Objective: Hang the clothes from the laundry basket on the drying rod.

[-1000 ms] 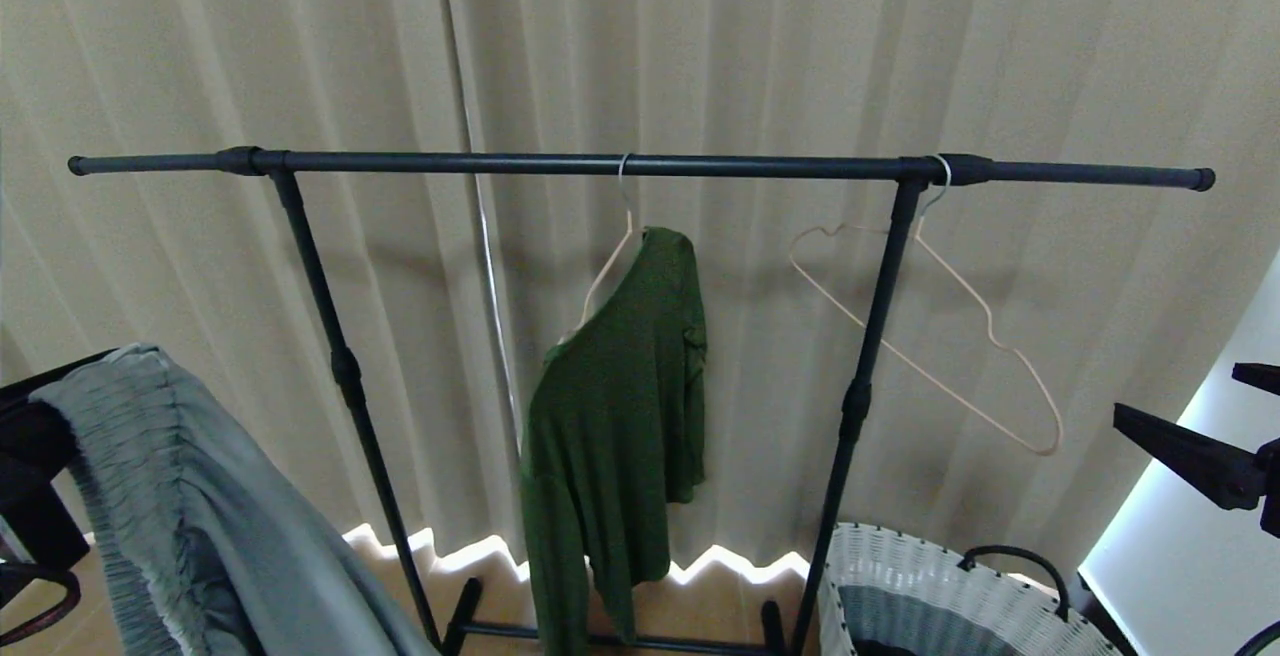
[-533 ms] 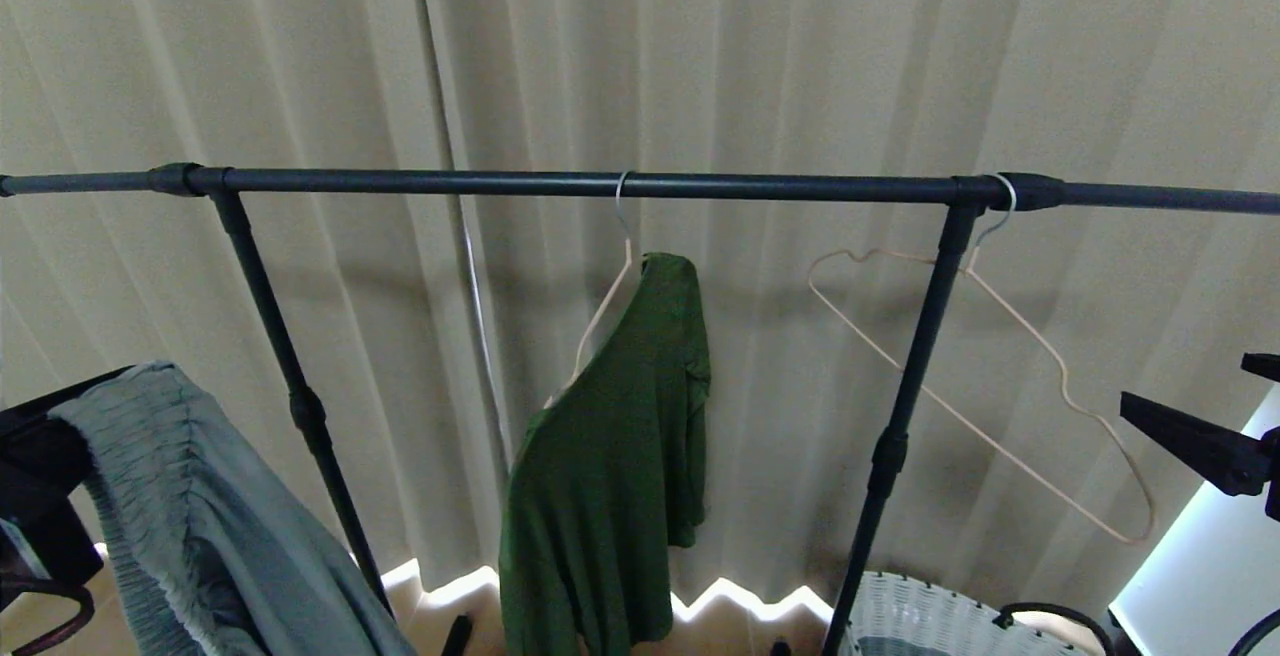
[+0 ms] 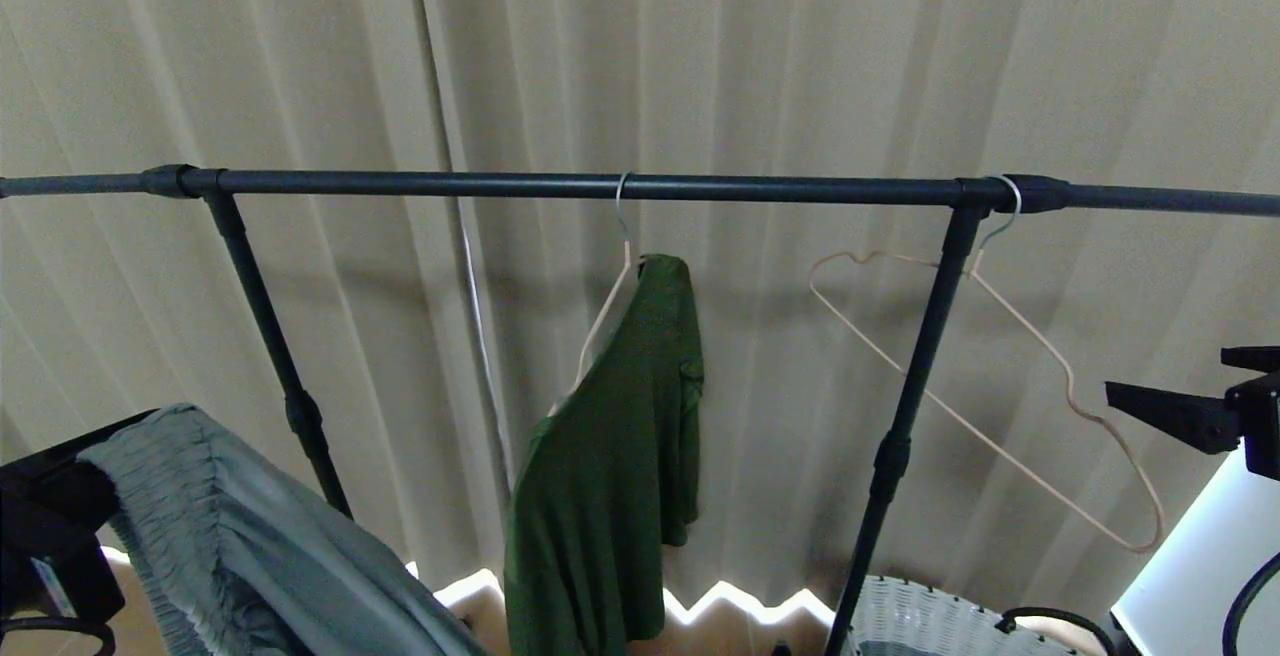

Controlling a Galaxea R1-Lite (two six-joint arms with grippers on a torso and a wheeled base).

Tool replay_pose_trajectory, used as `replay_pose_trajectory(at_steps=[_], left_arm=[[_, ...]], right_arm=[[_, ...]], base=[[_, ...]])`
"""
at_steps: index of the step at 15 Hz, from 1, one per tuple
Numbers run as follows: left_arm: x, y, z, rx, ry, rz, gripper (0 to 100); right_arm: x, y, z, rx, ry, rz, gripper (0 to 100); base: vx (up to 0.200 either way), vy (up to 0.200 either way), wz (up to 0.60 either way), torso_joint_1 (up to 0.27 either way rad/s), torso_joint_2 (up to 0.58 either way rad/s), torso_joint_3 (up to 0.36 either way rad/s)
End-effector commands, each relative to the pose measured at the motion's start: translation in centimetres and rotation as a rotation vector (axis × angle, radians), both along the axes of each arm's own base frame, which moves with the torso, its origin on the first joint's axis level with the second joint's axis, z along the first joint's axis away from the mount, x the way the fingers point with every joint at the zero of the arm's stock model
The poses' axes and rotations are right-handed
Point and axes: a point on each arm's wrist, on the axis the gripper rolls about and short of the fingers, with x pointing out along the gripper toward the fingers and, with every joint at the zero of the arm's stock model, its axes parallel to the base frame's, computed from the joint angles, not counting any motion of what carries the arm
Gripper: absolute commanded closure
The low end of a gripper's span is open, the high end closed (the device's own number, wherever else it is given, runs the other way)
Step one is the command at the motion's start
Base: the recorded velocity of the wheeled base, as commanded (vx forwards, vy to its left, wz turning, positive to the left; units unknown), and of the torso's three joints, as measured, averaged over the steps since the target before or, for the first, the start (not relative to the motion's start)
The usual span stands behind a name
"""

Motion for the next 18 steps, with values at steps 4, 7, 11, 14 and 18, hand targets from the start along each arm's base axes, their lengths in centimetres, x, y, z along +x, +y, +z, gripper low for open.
replay_pose_trajectory(at_steps=[4,7,11,14,18], left_arm=[[-0.2,0.0,-0.6,-0.051,0.010,-0.002,100],[-0.1,0.0,-0.7,-0.054,-0.013,-0.003,100],[-0.2,0.0,-0.5,-0.058,-0.024,-0.003,100],[-0.2,0.0,-0.5,-0.059,-0.026,-0.003,100],[-0.3,0.0,-0.5,-0.059,-0.026,0.000,100]], right_arm=[[4.3,0.7,-1.8,0.004,0.120,0.042,0],[6.4,1.2,-2.9,0.007,0.158,0.062,0],[8.0,1.4,-3.5,0.011,0.166,0.066,0],[8.0,1.4,-3.6,0.013,0.169,0.067,0],[8.2,1.4,-3.9,0.015,0.182,0.068,100]], base=[[0.000,0.000,0.00,0.000,0.00,0.000],[0.000,0.000,0.00,0.000,0.00,0.000],[0.000,0.000,0.00,0.000,0.00,0.000],[0.000,0.000,0.00,0.000,0.00,0.000],[0.000,0.000,0.00,0.000,0.00,0.000]])
